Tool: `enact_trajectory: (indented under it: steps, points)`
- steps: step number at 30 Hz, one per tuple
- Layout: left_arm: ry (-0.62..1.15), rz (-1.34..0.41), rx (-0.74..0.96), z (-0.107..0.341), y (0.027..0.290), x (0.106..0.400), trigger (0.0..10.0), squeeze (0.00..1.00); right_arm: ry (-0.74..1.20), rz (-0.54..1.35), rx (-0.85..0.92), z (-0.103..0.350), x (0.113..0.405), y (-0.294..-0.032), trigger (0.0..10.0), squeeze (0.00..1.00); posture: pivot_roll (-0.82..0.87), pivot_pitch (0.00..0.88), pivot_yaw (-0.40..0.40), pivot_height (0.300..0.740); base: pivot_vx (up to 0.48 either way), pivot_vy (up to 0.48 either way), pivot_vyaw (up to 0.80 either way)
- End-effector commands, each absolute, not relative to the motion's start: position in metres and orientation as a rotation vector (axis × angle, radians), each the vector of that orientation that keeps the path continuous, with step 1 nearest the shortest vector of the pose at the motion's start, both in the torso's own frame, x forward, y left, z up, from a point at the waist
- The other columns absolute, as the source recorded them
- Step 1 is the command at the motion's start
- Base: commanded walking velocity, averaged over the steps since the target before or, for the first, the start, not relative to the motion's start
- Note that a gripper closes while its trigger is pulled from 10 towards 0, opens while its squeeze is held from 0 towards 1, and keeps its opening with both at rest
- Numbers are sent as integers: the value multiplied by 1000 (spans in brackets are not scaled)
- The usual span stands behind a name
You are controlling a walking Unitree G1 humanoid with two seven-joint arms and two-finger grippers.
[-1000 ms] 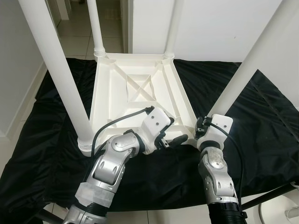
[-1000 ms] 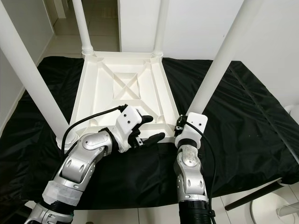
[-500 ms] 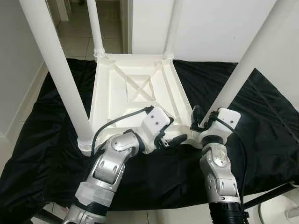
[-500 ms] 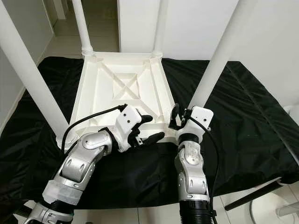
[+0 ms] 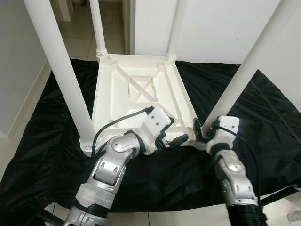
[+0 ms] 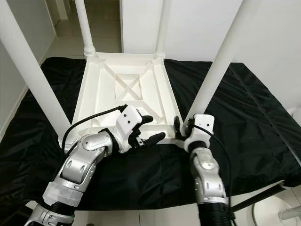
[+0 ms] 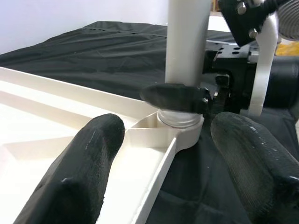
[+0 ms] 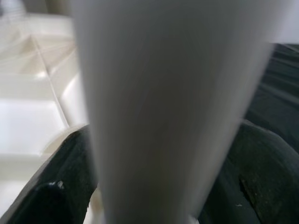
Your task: Building children table
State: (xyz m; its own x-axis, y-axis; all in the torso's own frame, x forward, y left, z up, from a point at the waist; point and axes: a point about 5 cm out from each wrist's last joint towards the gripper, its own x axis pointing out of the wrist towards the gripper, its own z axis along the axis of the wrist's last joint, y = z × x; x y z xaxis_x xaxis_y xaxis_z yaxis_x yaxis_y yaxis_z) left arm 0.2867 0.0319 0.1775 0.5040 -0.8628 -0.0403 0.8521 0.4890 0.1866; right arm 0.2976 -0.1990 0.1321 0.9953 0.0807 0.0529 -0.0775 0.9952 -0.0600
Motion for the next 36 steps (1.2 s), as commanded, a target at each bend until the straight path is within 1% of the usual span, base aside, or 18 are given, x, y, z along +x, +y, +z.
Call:
enact_trajectory:
  steps: [1,4,7,8,10,13,14,22,23,24,25,26,27,28,36]
  points:
    - [-64,-949,186,176,33,291,10000,0,-59,127,-61,132,299,-201,10000,0,-34,0,-62,740,0,0,0]
    - [-66,-952,187,177,33,291,10000,0,-43,243,-90,132,301,-203,10000,0,-39,0,-55,740,0,0,0]
    - [-67,-954,186,178,33,293,10000,0,-30,362,-154,132,304,-203,10000,0,-43,0,-47,740,0,0,0]
    - [-67,-954,186,178,33,293,10000,0,-30,362,-154,132,304,-203,10000,0,-43,0,-47,740,0,0,0]
    - [-70,-955,187,179,32,293,10000,0,-2,468,-184,131,308,-203,10000,0,-48,0,-37,740,0,0,0]
    - [-72,-956,188,180,31,294,10000,0,-5,500,-208,131,311,-204,10000,0,-48,0,-37,740,0,0,0]
    - [-75,-957,189,181,31,295,10000,0,6,540,-219,131,314,-204,10000,0,-45,0,-27,740,0,0,0]
    - [-80,-956,192,184,32,296,10000,0,38,600,-250,129,321,-209,10000,0,-38,0,-27,740,0,0,0]
    - [-80,-954,192,184,33,297,10000,0,50,608,-256,127,321,-211,3765,0,-38,0,-27,740,0,0,0]
    - [-80,-953,192,184,33,297,10000,0,63,612,-267,125,320,-212,2863,0,-38,0,-27,740,0,0,0]
    - [-79,-952,192,184,34,297,10000,0,71,615,-278,123,320,-214,1647,0,-38,0,-27,740,0,0,0]
    - [-79,-951,192,184,34,297,10000,0,75,619,-281,121,320,-215,1059,0,-38,0,-27,740,0,0,0]
    - [-79,-951,192,184,34,297,10000,0,75,619,-281,121,320,-215,1059,0,-38,0,-27,740,0,0,0]
    - [-79,-951,192,183,34,296,10000,0,79,622,-278,119,320,-216,0,0,-38,0,-27,740,0,0,0]
    - [-79,-957,190,184,32,296,10000,0,72,630,-239,116,317,-215,0,0,-42,0,-22,740,0,0,0]
